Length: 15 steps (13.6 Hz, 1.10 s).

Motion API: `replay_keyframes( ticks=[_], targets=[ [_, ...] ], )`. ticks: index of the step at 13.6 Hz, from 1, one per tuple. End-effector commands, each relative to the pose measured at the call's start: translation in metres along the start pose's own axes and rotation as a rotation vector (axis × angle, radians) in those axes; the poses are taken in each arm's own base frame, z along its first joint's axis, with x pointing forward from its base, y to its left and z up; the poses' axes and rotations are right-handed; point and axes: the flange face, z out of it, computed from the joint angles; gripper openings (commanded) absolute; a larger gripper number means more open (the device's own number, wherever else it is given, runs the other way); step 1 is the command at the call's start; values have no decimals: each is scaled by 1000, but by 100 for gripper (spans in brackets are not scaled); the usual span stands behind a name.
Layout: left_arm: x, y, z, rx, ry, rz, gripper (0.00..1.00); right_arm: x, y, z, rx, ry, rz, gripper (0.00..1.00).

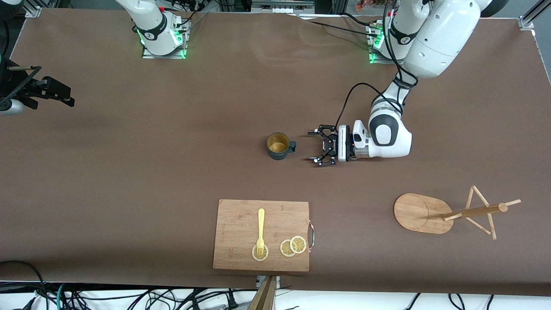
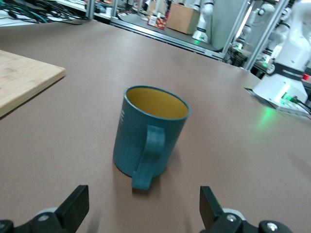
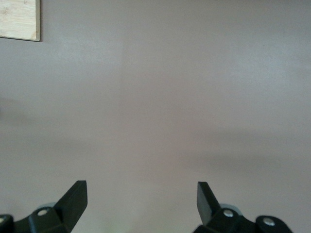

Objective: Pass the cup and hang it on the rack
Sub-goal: 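Grasp the mug handle with the left gripper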

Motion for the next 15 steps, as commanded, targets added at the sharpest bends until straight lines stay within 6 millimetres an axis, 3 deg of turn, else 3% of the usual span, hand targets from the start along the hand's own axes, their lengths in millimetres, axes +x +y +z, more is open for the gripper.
replay_keyframes(
  ticks=[1, 4, 7, 15],
  targets=[
    [-3, -3, 16, 35, 32, 0, 100, 1, -2, -6, 15, -3, 3, 100],
    [-5, -3, 23, 81, 89, -46, 100, 1, -3, -6, 15, -3, -2, 100],
    [0, -7, 28, 143, 40, 117, 100, 1, -3, -5, 15, -6, 0, 100],
    [-3, 5, 53, 110, 27, 116, 100, -3, -3, -1, 22, -44, 10, 100]
  ],
)
